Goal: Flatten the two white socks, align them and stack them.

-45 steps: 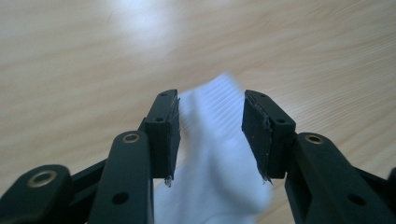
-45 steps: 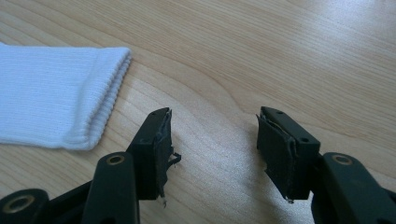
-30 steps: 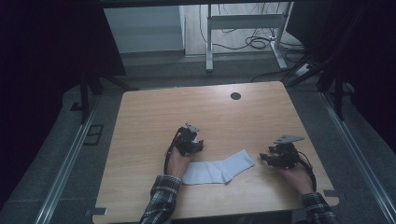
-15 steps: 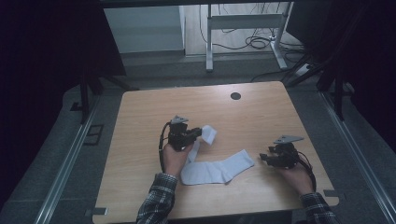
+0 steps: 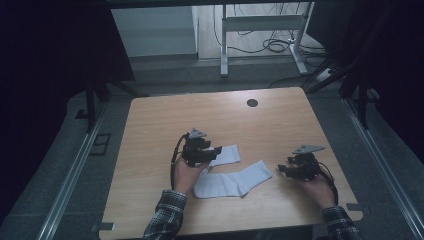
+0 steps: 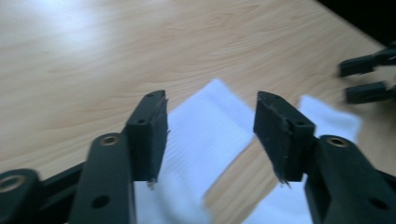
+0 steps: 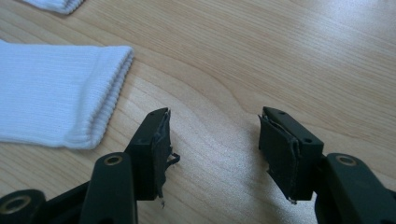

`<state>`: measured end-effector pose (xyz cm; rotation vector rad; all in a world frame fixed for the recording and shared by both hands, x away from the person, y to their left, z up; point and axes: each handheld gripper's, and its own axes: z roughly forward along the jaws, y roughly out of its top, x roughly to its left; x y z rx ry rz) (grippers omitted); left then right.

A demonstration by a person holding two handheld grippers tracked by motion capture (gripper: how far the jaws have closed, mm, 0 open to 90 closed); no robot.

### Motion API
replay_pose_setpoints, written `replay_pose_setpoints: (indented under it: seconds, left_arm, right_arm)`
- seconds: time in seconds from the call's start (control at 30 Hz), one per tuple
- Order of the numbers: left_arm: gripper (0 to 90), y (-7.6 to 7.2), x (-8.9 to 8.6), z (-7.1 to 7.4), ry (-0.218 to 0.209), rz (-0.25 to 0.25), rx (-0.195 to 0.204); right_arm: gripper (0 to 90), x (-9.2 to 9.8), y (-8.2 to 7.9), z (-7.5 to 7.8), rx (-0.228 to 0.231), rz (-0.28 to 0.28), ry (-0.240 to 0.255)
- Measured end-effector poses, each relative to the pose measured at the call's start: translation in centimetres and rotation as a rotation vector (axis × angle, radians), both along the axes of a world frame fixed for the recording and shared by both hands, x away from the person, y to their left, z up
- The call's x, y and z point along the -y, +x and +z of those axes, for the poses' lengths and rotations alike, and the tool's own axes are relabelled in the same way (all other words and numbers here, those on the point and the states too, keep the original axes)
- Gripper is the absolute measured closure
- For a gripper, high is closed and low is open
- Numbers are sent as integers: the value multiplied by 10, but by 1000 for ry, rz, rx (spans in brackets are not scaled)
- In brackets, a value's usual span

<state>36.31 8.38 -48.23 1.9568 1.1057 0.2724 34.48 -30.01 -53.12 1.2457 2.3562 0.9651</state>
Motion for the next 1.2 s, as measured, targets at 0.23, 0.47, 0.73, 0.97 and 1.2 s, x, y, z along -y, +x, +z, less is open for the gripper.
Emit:
replay_pose_setpoints:
  seconds: [0.23, 0.47, 0.73, 0.97, 1.2]
  left_arm:
    - [423, -11, -33, -9, 85, 60, 34]
    - [474, -25, -59, -22, 115, 63, 26]
    - [486, -42, -70, -38, 131, 35, 6]
    - [486, -47, -71, -47, 135, 32, -3]
    - [486, -47, -68, -54, 154, 26, -13]
  right_arm:
    - [440, -2, 1, 2, -21, -10, -11]
    - [440, -5, 3, 7, -29, -13, 4]
    - [462, -25, 6, 21, -10, 19, 66]
    - [490, -57, 12, 25, -11, 55, 83]
    - [496, -96, 22, 24, -14, 87, 95]
